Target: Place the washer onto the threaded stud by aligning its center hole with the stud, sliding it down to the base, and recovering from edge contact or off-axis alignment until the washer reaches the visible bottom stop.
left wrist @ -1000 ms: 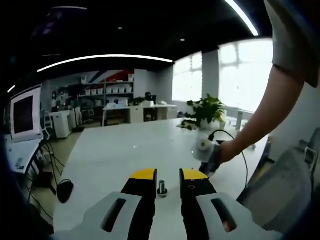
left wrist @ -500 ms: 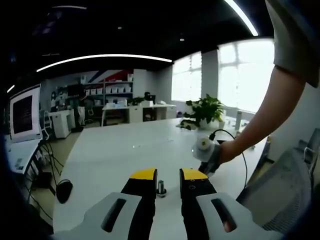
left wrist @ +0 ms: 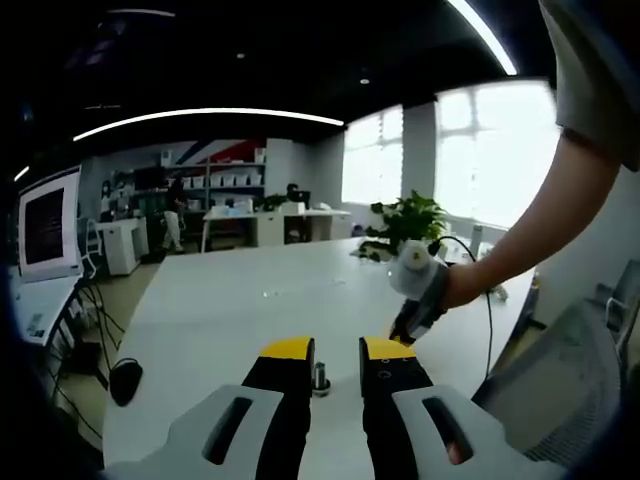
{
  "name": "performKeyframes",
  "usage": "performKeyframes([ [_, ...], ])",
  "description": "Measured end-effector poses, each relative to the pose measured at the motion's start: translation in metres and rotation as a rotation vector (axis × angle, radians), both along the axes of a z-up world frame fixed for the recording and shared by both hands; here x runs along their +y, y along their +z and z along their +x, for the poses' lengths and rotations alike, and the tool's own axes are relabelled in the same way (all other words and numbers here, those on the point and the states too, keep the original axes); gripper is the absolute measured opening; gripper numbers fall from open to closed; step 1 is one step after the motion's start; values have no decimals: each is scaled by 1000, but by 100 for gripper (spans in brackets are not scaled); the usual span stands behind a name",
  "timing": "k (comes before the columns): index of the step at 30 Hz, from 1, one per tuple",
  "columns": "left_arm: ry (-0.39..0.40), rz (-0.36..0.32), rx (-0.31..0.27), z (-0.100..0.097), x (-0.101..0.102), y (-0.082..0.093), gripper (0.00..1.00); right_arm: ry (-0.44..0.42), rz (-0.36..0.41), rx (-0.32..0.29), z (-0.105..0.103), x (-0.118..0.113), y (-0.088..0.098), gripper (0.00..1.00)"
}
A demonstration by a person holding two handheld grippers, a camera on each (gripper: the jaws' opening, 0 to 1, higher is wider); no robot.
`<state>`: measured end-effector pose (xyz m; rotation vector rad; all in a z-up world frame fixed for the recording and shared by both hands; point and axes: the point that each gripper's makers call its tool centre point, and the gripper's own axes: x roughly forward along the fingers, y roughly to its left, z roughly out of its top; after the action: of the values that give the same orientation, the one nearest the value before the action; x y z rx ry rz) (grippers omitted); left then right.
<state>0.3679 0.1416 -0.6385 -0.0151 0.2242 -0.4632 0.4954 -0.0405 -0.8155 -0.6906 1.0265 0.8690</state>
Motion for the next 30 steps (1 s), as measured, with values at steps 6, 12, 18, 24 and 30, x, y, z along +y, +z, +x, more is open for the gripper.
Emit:
performKeyframes([
  [6, 5, -12, -2, 0, 2, 1, 16, 10, -4, -25, 4, -4, 20, 13],
  [12, 11, -14, 8, 1, 3, 0, 16, 22, 4, -52, 9, 1, 42, 13],
  [18, 15, -17, 6, 0, 4, 0, 16, 73, -1, -68, 16, 16, 51, 13],
  [24, 2, -18, 9, 0, 1, 0, 16, 119, -68, -25, 16, 14, 33, 13],
  [30, 9, -21, 12, 0, 3, -1, 16, 117, -91, 6, 16, 12, 20, 13],
])
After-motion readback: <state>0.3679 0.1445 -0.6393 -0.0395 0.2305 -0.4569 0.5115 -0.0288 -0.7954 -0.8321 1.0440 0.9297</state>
